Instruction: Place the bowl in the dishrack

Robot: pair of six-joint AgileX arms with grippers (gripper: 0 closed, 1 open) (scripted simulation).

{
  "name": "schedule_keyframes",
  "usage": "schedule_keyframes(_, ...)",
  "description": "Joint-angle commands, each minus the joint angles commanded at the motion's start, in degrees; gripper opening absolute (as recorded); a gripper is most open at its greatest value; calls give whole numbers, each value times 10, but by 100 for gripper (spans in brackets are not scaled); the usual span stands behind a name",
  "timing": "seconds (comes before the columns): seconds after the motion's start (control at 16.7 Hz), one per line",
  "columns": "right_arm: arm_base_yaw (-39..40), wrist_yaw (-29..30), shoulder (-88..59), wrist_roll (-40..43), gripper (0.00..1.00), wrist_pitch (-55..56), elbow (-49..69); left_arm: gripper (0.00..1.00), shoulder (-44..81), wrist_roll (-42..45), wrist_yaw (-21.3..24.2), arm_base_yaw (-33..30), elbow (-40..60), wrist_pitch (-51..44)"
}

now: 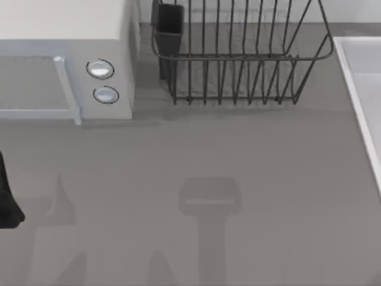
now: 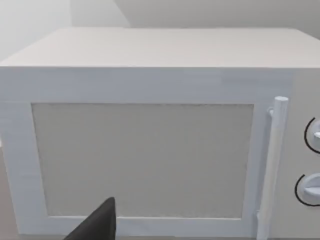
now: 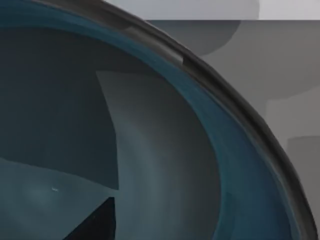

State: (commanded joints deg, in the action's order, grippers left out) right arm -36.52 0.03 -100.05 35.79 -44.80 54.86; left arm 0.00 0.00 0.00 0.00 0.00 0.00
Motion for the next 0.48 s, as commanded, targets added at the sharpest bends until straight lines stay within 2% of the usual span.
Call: schedule_keyframes(0.48,0,0,0,0,40,0,0,100,0,0,0,0,0,0)
